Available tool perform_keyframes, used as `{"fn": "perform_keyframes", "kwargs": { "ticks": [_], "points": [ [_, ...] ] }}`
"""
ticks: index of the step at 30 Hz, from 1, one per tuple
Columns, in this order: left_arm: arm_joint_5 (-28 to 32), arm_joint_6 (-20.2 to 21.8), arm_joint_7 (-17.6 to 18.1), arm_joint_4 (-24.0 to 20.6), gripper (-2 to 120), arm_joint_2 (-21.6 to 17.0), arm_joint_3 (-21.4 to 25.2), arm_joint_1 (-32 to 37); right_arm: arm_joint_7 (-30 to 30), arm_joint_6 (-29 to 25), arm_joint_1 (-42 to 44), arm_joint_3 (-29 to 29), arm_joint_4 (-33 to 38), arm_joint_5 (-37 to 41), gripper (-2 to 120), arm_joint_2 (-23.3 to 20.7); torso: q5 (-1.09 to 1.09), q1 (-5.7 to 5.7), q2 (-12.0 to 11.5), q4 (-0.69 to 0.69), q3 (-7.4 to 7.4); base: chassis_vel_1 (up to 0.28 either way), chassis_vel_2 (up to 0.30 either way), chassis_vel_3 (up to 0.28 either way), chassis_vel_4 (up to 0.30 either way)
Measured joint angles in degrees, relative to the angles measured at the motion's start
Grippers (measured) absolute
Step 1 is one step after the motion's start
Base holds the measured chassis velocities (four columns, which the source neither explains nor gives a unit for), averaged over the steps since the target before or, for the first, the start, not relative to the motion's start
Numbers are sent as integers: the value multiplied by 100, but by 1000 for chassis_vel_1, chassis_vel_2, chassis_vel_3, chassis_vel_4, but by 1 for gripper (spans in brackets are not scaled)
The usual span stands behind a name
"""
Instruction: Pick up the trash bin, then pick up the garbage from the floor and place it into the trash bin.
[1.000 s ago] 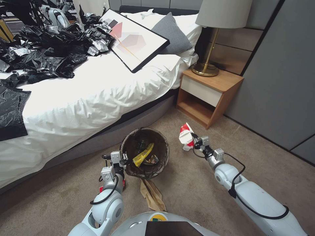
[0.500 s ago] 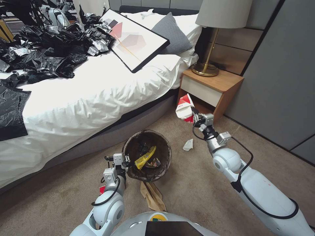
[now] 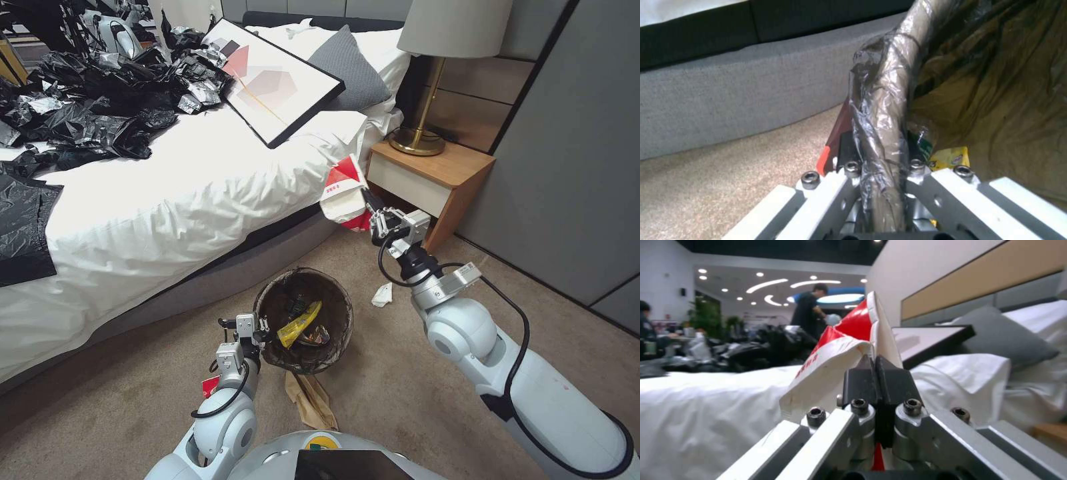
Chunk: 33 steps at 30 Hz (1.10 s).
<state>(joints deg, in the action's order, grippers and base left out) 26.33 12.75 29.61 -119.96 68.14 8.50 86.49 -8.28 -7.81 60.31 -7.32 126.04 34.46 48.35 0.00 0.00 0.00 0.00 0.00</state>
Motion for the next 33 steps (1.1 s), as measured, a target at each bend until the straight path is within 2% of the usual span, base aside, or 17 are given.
{"fn": "perform_keyframes", "kwargs": {
  "ticks": [8, 19, 33],
  "points": [
    [-5, 17, -1, 15, 2, 10, -44, -57, 239, 19, 306, 320, 362, -4, 0, -357, 0, 0, 0, -1, 0, 0, 0, 0, 0],
    [-23, 20, 2, 33, 2, 55, -77, -95, 390, -66, 522, 872, 281, -156, 0, -936, 0, 0, 0, 0, 0, 0, 0, 0, 0],
    [-23, 8, 6, 0, 2, 65, -8, -84, 415, -169, 454, 1653, -177, -355, 0, -1055, 0, 0, 0, 0, 0, 0, 0, 0, 0]
  ]
}}
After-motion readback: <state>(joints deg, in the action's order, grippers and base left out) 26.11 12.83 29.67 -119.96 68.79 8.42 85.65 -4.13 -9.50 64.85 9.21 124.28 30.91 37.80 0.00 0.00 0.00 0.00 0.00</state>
